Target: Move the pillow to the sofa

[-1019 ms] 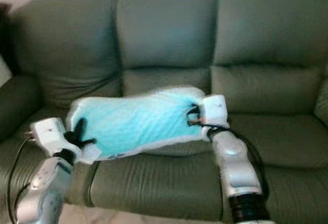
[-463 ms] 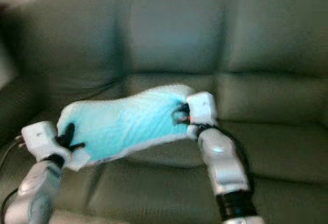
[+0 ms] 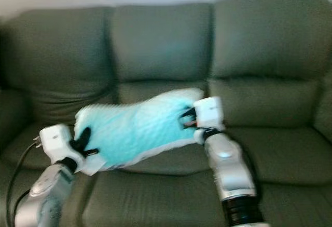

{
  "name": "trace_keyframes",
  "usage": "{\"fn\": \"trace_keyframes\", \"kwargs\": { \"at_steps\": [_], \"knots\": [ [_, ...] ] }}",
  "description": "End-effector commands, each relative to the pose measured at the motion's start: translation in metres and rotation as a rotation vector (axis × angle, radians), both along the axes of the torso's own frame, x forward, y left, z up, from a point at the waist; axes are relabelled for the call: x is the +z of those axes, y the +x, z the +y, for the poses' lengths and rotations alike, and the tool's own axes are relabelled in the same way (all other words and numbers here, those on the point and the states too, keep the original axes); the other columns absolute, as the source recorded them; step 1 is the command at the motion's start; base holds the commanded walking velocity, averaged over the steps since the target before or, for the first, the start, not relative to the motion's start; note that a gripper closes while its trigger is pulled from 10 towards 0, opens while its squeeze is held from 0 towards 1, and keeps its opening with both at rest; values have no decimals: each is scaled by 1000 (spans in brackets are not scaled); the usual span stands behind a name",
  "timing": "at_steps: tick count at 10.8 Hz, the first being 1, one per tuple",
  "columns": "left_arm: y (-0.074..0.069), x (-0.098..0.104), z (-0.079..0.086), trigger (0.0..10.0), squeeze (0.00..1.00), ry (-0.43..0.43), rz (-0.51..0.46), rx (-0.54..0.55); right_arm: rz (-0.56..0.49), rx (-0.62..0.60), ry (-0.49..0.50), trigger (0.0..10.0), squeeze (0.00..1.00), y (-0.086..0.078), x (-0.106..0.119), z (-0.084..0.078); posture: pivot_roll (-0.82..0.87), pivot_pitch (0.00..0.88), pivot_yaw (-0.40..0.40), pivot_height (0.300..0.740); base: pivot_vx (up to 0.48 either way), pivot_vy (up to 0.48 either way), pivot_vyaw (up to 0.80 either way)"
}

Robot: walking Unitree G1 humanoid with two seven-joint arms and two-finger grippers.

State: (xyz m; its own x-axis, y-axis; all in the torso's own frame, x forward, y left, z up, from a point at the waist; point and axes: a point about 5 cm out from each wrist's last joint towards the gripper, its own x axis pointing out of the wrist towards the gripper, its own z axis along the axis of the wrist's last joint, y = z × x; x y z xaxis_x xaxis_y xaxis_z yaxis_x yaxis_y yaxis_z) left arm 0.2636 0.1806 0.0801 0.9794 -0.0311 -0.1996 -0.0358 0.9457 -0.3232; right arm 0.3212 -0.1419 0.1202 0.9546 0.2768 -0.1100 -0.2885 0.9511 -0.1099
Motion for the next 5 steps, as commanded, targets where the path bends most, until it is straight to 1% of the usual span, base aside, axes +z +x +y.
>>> {"fn": "trace_keyframes", "kwargs": {
  "at_steps": [1,4,5],
  "knots": [
    [5,2,-4,10000,0,10,-8,-30,-13,-23,-11,10000,0,2,5,-4,-251,0,81,740,0,0,0],
    [8,8,-5,10000,0,-3,-40,-49,-7,-33,-15,10000,0,2,3,-4,-251,0,84,740,0,0,0],
    [8,11,-6,10000,0,-32,-64,-58,-5,-33,-14,10000,0,2,3,-4,-250,0,83,740,0,0,0]
  ]
}}
